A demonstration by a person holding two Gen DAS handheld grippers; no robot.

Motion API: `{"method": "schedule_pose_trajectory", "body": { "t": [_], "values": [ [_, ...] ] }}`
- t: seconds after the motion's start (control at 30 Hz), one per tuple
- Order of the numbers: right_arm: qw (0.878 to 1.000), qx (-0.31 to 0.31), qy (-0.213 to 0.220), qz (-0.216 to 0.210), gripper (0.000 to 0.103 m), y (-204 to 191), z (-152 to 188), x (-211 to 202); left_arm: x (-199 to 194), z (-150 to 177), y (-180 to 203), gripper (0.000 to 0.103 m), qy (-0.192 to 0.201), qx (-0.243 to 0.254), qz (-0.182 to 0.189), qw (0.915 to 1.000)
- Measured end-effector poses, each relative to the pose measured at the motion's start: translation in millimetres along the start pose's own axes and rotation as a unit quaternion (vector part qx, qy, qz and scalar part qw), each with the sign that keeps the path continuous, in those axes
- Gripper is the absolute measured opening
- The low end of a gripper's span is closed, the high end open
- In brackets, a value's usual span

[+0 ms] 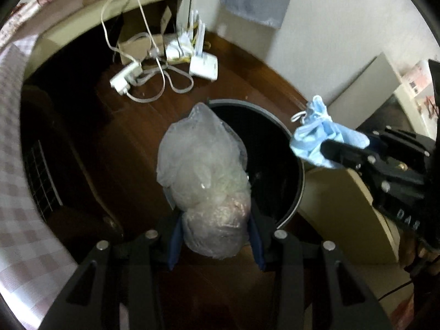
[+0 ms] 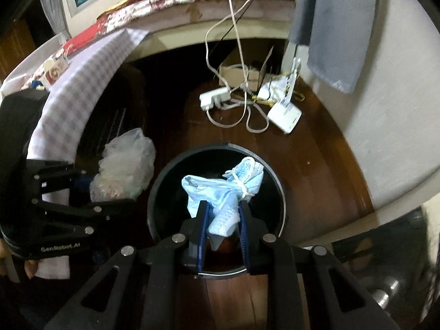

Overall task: Collect trash
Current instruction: 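Open both tools to drop the clear bag and mask into the bin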

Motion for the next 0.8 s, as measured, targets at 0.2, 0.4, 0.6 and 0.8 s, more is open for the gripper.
{"method": "schedule_pose_trajectory", "body": {
  "t": [0.2, 0.4, 0.6, 0.8],
  "values": [
    [0.998, -0.011, -0.049, -0.023, 0.023, 7, 16, 44, 31, -6, 5, 0.043, -0.039, 0.018, -0.006, 0.999],
    [0.995, -0.031, -0.086, -0.035, 0.023, 8, 31, 75, 57, 0, 6, 0.046, -0.088, 0.014, 0.004, 0.996],
    [0.994, -0.06, -0.093, 0.011, 0.074, 16, 42, 78, 36, -1, 7, 0.089, -0.058, 0.025, -0.038, 0.9973],
    [0.997, -0.018, -0.07, 0.026, 0.076, 27, 31, 47, -11, -1, 7, 0.091, 0.01, 0.027, -0.057, 0.998]
  ]
}}
Point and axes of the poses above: each gripper's, at about its wrist camera, not at the fingertips, and x roughly the way its jaws point, y to its right, z to its underside, the point moved 5 cm from there along x, roughly the way its jaws point, and after that the axes turned 4 degrees about y, right-handed, at the moved point
